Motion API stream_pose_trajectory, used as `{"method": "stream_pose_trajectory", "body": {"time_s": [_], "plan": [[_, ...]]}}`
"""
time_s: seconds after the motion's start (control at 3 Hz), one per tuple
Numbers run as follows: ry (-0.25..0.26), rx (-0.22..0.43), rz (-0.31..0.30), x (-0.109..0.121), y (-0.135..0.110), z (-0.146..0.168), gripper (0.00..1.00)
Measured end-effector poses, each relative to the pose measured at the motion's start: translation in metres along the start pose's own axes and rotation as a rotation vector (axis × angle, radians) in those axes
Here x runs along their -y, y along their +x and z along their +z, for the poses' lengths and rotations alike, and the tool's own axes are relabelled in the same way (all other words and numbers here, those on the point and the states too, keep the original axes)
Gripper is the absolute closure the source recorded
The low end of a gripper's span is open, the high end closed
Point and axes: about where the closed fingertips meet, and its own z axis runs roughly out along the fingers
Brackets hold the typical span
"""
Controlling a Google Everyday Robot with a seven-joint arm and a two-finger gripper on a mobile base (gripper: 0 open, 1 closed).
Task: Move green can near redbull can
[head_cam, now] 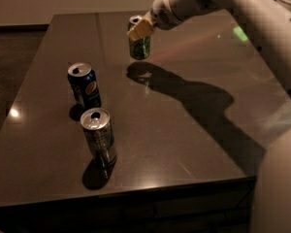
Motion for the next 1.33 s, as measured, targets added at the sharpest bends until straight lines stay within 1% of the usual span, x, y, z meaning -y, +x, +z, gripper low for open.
{"method": "stream_pose_trajectory", "body": {"time_s": [0.33,0.67,1.0,1.33], "plan": [[-0.017,0.01,-0.056,-0.017,0.016,-0.039,1.0],[-0.044,0.015,-0.106,-0.034,0.034,-0.068,1.0],[-0.069,0.021,-0.148,-0.05,0.054,-0.094,1.0],[-0.106,0.026,-0.203,-0.072,0.069,-0.114,1.0]]}}
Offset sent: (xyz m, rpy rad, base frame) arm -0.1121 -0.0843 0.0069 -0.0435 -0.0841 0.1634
